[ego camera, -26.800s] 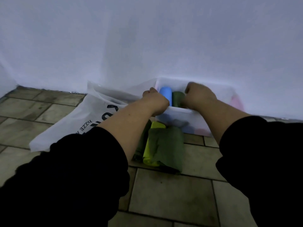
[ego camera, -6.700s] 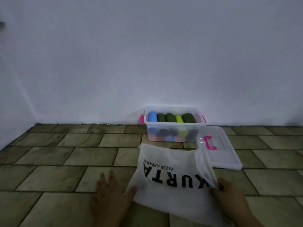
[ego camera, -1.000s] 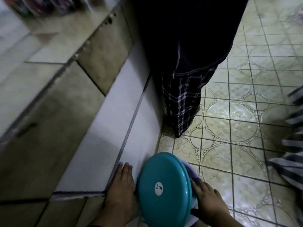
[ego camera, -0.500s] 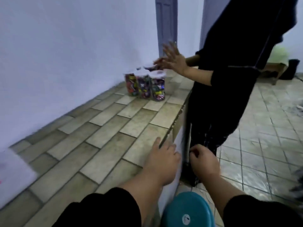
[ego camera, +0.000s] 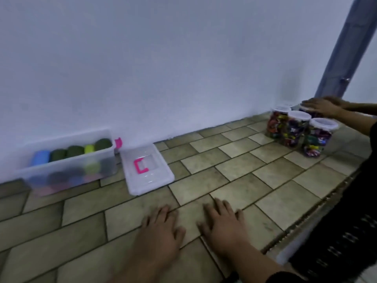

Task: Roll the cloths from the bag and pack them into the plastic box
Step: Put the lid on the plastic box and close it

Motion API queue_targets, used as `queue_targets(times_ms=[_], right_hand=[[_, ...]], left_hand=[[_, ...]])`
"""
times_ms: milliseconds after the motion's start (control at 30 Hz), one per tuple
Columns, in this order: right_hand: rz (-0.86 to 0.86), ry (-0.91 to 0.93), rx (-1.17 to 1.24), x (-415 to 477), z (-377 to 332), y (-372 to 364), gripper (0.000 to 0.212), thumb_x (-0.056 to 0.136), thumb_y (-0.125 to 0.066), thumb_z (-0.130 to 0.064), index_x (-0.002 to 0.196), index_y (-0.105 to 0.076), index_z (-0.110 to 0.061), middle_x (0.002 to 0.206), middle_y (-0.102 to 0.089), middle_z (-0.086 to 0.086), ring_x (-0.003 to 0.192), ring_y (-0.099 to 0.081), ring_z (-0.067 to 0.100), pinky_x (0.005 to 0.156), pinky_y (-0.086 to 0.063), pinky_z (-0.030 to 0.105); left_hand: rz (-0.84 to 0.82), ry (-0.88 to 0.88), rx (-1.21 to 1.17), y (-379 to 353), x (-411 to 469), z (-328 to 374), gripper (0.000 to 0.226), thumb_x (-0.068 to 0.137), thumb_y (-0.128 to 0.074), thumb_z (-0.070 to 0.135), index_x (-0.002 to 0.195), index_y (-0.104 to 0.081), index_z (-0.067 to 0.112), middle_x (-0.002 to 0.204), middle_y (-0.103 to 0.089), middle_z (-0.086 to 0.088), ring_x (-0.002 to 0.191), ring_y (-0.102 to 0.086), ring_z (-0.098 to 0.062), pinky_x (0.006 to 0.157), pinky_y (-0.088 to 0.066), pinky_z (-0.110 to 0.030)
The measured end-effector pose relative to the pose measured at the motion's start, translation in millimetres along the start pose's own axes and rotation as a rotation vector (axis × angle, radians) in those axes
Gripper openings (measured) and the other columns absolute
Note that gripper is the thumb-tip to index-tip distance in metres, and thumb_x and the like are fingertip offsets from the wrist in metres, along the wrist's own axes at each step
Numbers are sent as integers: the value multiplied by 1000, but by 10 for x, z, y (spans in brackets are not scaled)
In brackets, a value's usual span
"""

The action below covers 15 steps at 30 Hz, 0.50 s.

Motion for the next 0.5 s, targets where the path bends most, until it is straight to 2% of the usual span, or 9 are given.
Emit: queue_targets(times_ms=[133, 300, 433, 500], right_hand=[[86, -12, 18, -29, -7, 21, 73, 80, -19, -73, 146, -18, -42, 160, -8, -6, 147, -2, 18, 114, -5, 53], [107, -21, -6, -2, 6, 1, 73, 76, -18, -75, 142, -20, -45, 159, -11, -9, 146, -6, 17, 113, -10, 52], [82, -69, -4, 102, -41, 61, 80, 62, -21, -77, 135, -28, -45, 153, -21, -9, 140, -17, 16, 109, -21, 50], [82, -71, 18, 198, -142, 85, 81, 59, -26, -77, 134, -28, -46, 149, -27, -10, 137, -24, 15, 108, -23, 48]], left_hand=[[97, 30, 16, 111, 5, 4, 66, 79, -25, 62, 140, -35, 40, 153, -26, 12, 140, -20, -13, 114, -12, -37], [114, 26, 0, 81, -17, -26, 64, 80, -29, 62, 137, -41, 37, 150, -34, 11, 138, -26, -13, 114, -13, -36], [109, -33, -116, 97, -36, -69, 57, 81, -38, 55, 132, -51, 33, 146, -39, 14, 136, -31, -10, 112, -13, -27], [102, -12, -245, 159, -53, -184, 50, 81, -44, 48, 125, -59, 32, 141, -46, 17, 131, -39, -6, 111, -20, -20]])
Point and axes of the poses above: each hand's wrist, its own x-axis towards the middle knuckle, its own y-axis out of the back of the hand, z = x × y, the point moved 8 cm from there along x, towards the middle knuckle
